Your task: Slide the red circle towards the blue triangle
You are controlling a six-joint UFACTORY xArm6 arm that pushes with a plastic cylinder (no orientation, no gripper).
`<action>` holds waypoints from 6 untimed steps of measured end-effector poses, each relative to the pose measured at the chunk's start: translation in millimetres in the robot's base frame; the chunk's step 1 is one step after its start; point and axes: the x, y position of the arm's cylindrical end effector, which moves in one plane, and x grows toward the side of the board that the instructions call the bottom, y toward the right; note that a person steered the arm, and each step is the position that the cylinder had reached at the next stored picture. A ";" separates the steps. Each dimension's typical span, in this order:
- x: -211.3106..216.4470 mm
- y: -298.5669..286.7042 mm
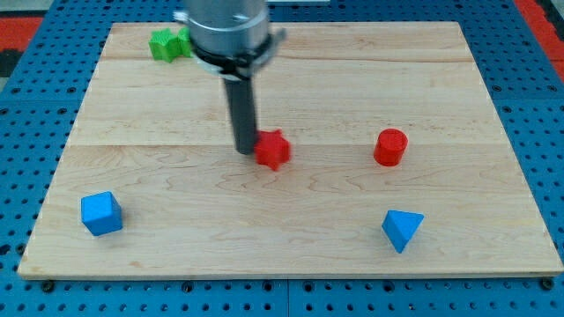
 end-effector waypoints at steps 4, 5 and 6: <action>-34.4 152.2; 6.0 172.9; 41.1 174.0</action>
